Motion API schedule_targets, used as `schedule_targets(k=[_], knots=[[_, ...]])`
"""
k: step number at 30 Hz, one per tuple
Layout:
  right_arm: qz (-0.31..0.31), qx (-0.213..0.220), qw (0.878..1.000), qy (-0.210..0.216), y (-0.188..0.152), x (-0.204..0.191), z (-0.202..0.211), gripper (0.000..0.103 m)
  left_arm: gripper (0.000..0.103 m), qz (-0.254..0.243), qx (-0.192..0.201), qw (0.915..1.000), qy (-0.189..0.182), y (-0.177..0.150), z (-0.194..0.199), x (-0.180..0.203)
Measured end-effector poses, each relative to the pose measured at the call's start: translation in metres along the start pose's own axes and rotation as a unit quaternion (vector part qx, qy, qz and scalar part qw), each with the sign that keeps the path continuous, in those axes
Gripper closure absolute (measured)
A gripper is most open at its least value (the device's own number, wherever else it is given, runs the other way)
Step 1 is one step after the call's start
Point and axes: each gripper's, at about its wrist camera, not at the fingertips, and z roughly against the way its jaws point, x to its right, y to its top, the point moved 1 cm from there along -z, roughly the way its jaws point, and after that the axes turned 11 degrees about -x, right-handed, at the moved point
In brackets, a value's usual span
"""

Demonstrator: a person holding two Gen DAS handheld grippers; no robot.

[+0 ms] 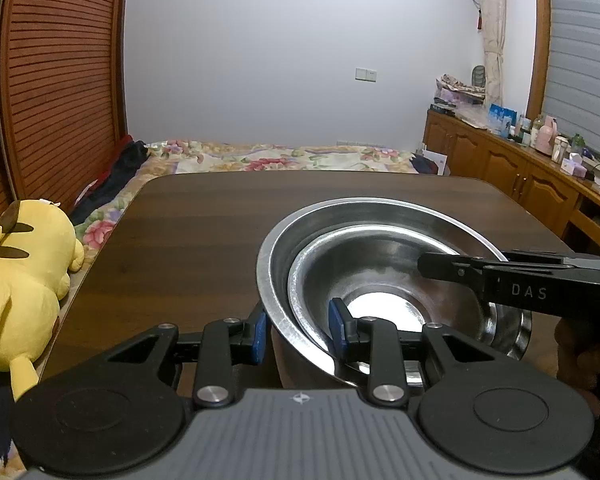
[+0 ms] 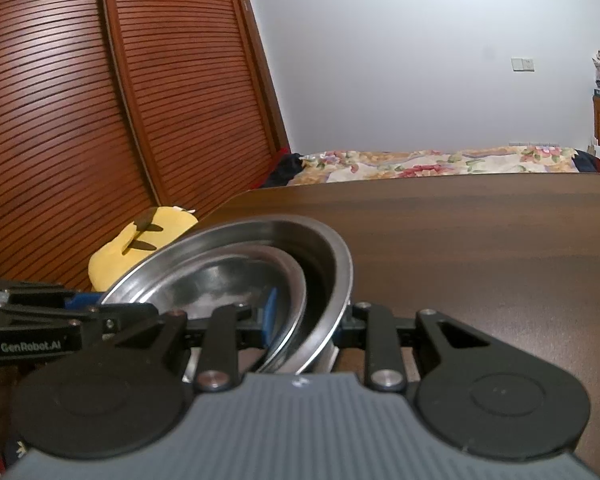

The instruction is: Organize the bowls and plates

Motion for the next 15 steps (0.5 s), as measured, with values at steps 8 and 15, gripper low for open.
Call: schedule_targets(k=[8,15], knots=[[0.031,-0.005,0.999,-0.027,0.0005,-0.0054,-0.0009,0.073,0.07,0.011,0.007,0.9999,0.003,0.0004,-0.0002,-0.0024],[0.038,0.009,0.998,-0.043,0.0008,-0.0069,0.0062,0.048,0.071,0.01,0.007,0.9999,0.008,-0.0012,-0.0001,0.0004]])
